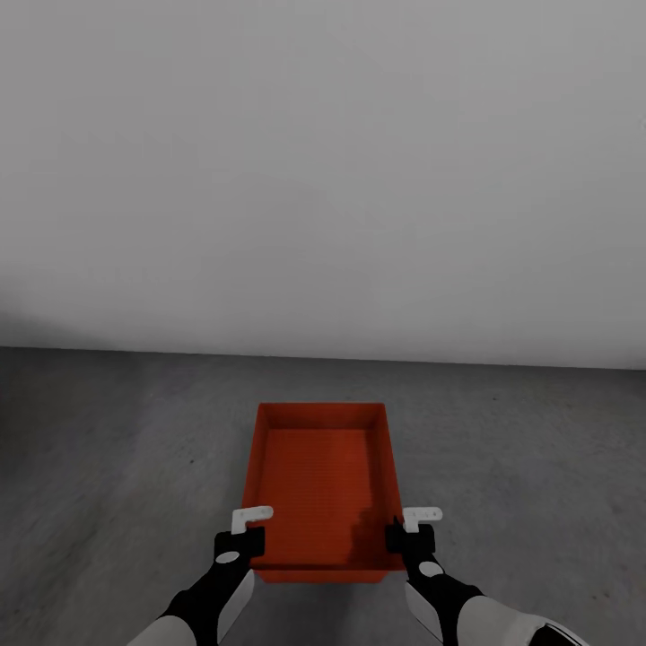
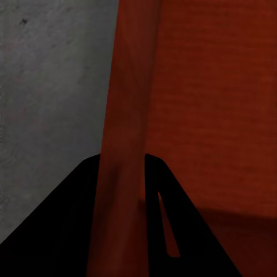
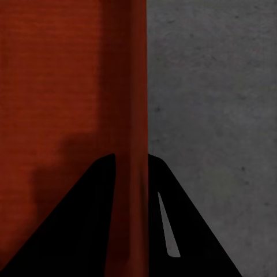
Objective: Move the two storage containers from the living room to the garage. In the garage, place one container on the floor and stack the other container on top of it (either order is fine).
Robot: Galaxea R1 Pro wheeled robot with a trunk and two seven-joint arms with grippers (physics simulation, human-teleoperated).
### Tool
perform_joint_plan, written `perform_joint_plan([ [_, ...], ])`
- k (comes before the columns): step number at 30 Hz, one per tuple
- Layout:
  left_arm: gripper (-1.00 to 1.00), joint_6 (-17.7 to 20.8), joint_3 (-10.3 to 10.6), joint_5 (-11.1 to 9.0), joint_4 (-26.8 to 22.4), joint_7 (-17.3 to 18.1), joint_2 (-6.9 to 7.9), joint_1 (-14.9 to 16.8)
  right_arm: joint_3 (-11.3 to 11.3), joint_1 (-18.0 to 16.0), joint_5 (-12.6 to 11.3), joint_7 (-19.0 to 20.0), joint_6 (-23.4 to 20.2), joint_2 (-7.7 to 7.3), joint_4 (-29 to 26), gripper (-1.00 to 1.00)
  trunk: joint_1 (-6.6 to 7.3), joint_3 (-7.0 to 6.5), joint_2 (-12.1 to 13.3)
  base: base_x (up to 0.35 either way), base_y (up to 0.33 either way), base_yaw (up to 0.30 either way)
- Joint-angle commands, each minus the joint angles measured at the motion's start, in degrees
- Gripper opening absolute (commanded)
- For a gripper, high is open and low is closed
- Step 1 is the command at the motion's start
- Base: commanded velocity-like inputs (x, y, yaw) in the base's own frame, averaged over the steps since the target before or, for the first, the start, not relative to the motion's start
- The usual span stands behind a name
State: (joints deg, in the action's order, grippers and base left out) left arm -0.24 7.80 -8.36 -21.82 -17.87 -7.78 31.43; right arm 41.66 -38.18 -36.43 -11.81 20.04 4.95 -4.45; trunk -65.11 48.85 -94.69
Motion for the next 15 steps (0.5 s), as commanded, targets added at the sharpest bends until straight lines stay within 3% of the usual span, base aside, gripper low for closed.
perform_joint_plan([
  [1, -1.00, 0.0, -1.8, -0.6, 0.0, -5.2, 2.24, 0.0, -2.5, 0.0, -0.5, 0.0, 0.5, -0.38, 0.0, -1.00, 0.01, 0.04, 0.0, 0.000, 0.001, 0.000],
  [15, -1.00, 0.0, -1.8, -0.6, 0.0, -5.2, 2.17, 0.0, -2.5, 0.0, -0.5, 0.0, 0.5, -0.38, 0.0, -1.00, 0.01, 0.04, 0.0, 0.000, 0.000, 0.000],
])
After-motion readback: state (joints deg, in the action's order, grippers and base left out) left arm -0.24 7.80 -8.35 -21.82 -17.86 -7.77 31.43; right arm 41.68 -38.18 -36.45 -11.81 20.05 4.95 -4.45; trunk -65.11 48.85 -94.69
